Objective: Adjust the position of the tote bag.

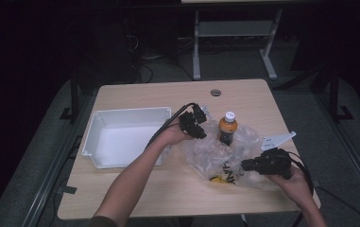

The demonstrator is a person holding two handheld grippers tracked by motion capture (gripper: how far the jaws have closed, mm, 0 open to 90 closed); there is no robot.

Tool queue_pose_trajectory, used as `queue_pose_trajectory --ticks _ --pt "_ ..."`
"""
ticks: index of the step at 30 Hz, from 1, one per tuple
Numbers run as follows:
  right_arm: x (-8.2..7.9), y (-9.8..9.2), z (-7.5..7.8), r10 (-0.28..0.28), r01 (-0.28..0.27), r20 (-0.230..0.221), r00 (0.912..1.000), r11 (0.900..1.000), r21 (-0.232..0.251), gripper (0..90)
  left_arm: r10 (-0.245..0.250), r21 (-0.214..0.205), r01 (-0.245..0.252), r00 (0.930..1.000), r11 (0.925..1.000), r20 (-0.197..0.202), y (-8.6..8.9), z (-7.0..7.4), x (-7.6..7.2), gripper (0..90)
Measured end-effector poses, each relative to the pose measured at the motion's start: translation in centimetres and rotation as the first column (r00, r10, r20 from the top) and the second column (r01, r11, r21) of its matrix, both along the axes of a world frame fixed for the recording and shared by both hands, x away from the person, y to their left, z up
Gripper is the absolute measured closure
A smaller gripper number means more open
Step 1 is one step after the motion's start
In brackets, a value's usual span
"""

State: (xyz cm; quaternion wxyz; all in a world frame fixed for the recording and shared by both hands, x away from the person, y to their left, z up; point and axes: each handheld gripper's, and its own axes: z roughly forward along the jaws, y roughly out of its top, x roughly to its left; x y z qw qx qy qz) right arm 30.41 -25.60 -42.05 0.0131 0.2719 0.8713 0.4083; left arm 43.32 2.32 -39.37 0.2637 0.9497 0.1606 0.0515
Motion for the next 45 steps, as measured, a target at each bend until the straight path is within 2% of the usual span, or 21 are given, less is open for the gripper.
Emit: queue_pose_trajectory --ticks 4,11,12,13,15,16,29,31,32,33,35,39,45 --pt "-0.4 -0.8 0.7 -0.039 0.038 0.031 0.9988 0.9991 0.021 65.7 -0.013 -0.040 0.013 0.9999 0.9991 -0.001 0.7 1.2 -0.1 62.1" --pt "-0.9 -2.3 1.6 -0.093 0.090 0.061 0.9938 0.9948 0.048 56.1 -0.034 -0.083 0.035 0.9993 0.9959 0.016 1.8 2.8 -0.5 53.1" --pt "-0.9 -2.4 1.7 -0.102 0.099 0.061 0.9929 0.9938 0.051 55.5 -0.038 -0.107 0.039 0.9992 0.9935 0.016 2.0 3.3 -0.7 52.7" --pt "-0.9 -2.6 1.8 -0.109 0.105 0.067 0.9918 0.9930 0.054 54.4 -0.038 -0.107 0.039 0.9992 0.9935 0.016 2.0 3.3 -0.7 52.1" --pt "-1.0 -3.0 1.9 -0.120 0.116 0.074 0.9900 0.9918 0.052 52.8 -0.050 -0.150 0.053 0.9986 0.9873 0.019 2.2 4.0 -0.9 52.0" --pt "-1.0 -3.1 1.9 -0.128 0.125 0.074 0.9890 0.9908 0.053 52.4 -0.053 -0.158 0.055 0.9984 0.9859 0.021 2.1 4.2 -0.9 51.8" --pt "-1.2 -4.0 2.2 -0.160 0.155 0.088 0.9832 0.9860 0.062 46.7 -0.127 -0.178 0.135 0.9904 0.9747 0.055 0.7 6.5 -1.0 50.0" --pt "-1.2 -4.1 2.3 -0.162 0.156 0.093 0.9824 0.9857 0.063 46.5 -0.137 -0.184 0.145 0.9890 0.9722 0.056 0.3 6.9 -1.0 49.1" --pt "-1.2 -4.2 2.3 -0.163 0.157 0.095 0.9820 0.9854 0.066 46.2 -0.151 -0.198 0.159 0.9870 0.9672 0.055 0.0 7.2 -0.9 48.9" --pt "-1.3 -4.2 2.3 -0.165 0.160 0.096 0.9816 0.9850 0.066 46.1 -0.161 -0.199 0.169 0.9853 0.9654 0.058 -0.2 7.4 -0.9 48.1" --pt "-1.3 -4.4 2.4 -0.166 0.160 0.099 0.9812 0.9849 0.067 46.1 -0.173 -0.193 0.181 0.9832 0.9642 0.058 -0.6 7.6 -0.9 47.1" --pt "-1.4 -4.6 2.5 -0.177 0.170 0.094 0.9796 0.9822 0.080 45.3 -0.200 -0.197 0.209 0.9778 0.9579 0.062 -1.2 7.8 -0.7 45.7" --pt "-1.6 -5.1 2.5 -0.199 0.191 0.100 0.9748 0.9781 0.082 42.5 -0.213 -0.194 0.221 0.9751 0.9559 0.063 -2.0 7.8 -0.3 43.9"
